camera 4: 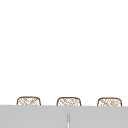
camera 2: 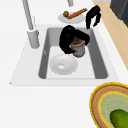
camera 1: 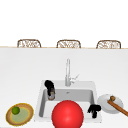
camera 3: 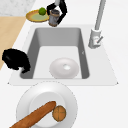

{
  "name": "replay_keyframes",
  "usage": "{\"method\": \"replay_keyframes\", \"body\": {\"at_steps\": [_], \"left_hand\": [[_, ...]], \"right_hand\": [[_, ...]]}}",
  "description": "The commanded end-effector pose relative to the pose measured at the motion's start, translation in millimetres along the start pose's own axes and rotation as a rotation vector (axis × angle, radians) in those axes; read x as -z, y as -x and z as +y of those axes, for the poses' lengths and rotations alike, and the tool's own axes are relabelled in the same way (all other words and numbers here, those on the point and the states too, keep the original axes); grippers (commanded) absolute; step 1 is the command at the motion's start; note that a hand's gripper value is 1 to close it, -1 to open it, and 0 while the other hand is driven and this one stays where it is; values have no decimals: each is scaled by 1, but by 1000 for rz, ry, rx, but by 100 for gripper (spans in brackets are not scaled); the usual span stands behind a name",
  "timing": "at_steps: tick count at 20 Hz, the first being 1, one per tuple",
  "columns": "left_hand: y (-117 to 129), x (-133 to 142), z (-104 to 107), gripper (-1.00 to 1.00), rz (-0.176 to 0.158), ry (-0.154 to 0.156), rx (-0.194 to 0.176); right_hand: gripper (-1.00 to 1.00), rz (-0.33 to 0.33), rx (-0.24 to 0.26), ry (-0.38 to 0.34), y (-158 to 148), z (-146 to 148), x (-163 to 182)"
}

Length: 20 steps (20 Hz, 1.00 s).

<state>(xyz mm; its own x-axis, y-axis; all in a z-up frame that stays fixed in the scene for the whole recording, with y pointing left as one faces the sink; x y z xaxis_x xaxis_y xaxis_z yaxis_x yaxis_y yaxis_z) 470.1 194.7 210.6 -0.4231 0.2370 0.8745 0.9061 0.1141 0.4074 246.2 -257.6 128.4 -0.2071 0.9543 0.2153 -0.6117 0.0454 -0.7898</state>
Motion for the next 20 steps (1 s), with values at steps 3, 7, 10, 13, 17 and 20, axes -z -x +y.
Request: {"method": "replay_keyframes", "body": {"at_steps": [3,7,10,13,17,20], "left_hand": [[-45,-27,10,100,-16,-14,15],[-70,-51,22,100,-23,0,38],[-89,-68,28,100,-21,0,37],[-101,-91,33,100,-18,1,38],[-115,-120,34,100,-14,-4,19],[-114,-146,30,100,-11,-6,11]], "right_hand": [[0,0,0,0,0,0,0],[0,0,0,0,0,0,0],[0,0,0,0,0,0,0],[0,0,0,0,0,0,0],[0,0,0,0,0,0,0],[0,0,0,0,0,0,0]]}}
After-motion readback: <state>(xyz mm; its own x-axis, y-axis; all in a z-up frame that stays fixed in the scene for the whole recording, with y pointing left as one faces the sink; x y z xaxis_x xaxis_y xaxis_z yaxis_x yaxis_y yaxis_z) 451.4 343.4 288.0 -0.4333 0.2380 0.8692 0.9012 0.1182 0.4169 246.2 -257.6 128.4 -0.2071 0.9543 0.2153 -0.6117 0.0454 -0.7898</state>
